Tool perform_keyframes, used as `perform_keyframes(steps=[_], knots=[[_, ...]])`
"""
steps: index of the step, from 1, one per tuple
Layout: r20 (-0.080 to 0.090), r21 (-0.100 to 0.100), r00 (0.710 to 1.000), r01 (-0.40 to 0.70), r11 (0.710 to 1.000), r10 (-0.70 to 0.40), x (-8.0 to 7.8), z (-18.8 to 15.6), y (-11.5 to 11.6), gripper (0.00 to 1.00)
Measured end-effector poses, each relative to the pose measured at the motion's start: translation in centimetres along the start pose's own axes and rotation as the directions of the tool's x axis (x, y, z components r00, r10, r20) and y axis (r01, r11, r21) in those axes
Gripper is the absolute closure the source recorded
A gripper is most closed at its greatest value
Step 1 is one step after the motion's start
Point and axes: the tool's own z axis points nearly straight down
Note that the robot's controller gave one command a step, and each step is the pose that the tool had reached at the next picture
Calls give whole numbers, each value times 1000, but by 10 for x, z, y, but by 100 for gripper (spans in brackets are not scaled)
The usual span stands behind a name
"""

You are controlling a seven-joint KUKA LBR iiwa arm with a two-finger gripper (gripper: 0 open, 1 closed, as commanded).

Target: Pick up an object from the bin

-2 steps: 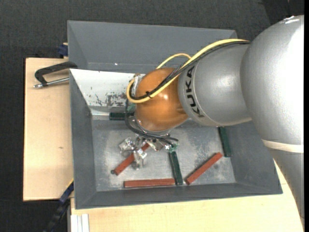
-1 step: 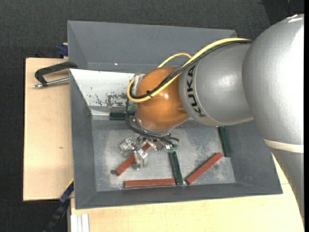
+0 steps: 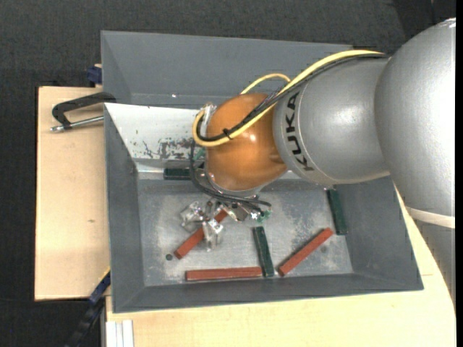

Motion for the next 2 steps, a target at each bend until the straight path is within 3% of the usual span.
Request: perform_keyframes(steps=[2], knots=[[8,4,1000,-1,1000,0,-3,-17,-1,100]])
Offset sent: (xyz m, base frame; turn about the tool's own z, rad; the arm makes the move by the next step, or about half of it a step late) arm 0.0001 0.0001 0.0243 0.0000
